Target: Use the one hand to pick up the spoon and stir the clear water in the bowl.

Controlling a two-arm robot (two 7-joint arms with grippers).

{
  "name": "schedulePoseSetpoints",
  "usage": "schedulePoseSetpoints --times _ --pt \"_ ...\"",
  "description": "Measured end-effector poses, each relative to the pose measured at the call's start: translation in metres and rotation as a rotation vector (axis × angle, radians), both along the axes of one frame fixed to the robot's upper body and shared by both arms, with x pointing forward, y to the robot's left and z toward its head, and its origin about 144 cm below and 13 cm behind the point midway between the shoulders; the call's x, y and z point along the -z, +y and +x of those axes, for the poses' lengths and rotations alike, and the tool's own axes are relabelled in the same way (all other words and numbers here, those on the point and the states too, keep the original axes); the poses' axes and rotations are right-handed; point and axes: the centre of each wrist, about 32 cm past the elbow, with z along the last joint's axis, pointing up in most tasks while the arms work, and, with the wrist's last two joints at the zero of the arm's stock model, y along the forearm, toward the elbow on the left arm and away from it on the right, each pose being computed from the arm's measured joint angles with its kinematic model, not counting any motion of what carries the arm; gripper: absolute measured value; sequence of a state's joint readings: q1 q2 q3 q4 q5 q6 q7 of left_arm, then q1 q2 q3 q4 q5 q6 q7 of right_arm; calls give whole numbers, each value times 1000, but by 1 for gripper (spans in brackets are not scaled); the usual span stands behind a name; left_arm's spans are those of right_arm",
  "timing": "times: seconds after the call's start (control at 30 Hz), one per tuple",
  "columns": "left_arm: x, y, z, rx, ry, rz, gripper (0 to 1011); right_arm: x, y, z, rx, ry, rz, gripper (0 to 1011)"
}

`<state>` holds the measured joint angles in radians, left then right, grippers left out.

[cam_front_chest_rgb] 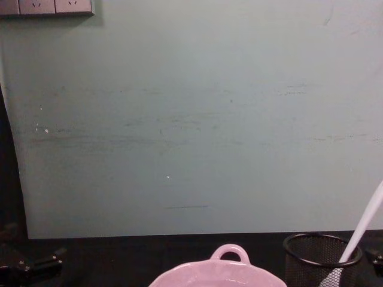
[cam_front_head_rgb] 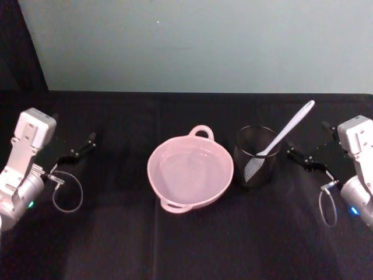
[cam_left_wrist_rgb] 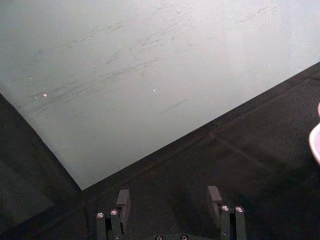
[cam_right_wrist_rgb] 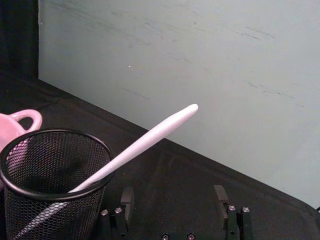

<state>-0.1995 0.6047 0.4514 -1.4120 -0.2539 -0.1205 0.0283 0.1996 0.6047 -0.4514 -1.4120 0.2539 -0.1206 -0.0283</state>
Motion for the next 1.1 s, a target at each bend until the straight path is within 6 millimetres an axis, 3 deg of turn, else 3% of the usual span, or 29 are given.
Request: schedulePoseSetpoints --times 0.3,0.7,0.87,1.1 --pt "0 0 0 0 0 0 1011 0 -1 -2 -1 -3 -4 1004" --pt "0 0 0 0 0 0 1011 -8 -13 -39 9 11 28 1004" --pt "0 0 0 0 0 0 1011 -13 -17 -52 -30 48 151 1004" --pt "0 0 0 0 0 0 1011 -23 -15 -54 -89 97 349 1004"
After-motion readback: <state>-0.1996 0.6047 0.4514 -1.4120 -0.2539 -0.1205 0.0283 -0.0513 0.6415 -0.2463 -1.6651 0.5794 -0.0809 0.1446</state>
